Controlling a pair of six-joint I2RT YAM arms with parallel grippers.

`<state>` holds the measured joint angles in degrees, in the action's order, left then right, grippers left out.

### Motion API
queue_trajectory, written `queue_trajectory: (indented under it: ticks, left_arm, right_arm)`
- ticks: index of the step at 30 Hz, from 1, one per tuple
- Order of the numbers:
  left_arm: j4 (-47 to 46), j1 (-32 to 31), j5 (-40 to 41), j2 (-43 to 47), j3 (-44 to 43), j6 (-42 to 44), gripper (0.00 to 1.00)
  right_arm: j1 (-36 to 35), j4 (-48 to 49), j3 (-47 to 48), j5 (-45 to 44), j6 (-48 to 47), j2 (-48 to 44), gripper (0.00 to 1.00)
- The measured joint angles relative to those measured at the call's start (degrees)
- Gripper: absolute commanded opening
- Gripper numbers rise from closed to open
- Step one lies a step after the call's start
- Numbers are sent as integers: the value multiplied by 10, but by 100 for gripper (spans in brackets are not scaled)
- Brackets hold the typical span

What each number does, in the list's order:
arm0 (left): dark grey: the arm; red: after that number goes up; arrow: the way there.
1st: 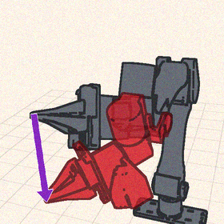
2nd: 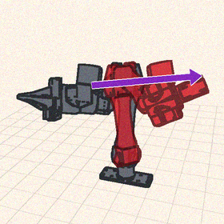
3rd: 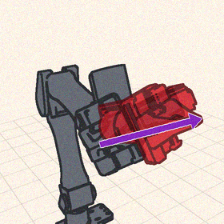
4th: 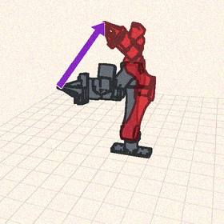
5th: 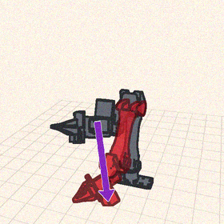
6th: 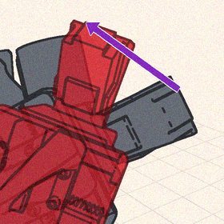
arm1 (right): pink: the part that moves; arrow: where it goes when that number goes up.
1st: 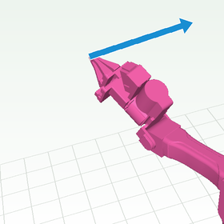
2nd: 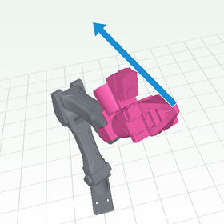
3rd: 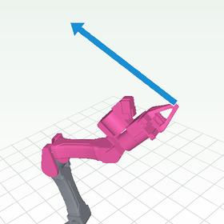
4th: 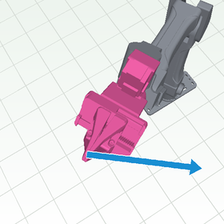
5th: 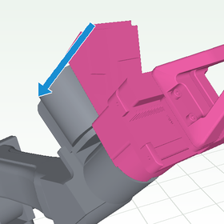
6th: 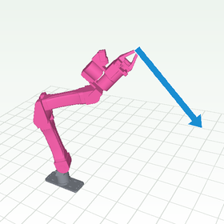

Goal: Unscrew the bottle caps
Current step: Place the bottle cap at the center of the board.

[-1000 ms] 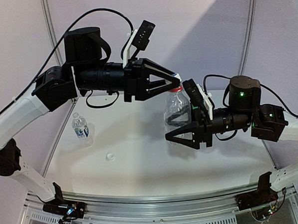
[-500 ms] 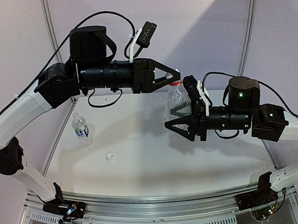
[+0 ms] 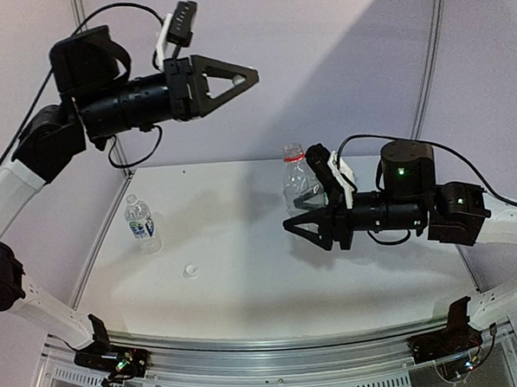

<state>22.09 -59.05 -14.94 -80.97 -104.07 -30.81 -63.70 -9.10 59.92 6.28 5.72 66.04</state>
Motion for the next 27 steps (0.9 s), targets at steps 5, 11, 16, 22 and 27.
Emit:
queue_trajectory:
  ticks: [5, 11, 16, 22, 27]
  left_arm:
    - [-3, 10, 15, 40, 8, -8, 15]
    - [40, 20, 69, 88, 92, -12, 15]
    - [99, 27, 116, 133, 189, -23, 15]
    - [144, 30, 163, 210, 323, -56, 15]
    - [157, 35, 182, 256, 412, -86, 15]
  right_arm:
    - [0, -4, 0, -3, 0, 7, 0]
    - [0, -6, -2, -15, 0, 8, 0]
    - [0, -14, -20, -30, 2, -1, 0]
    - [0, -27, -48, -45, 9, -35, 0]
    - [0, -35, -55, -61, 16, -44, 0]
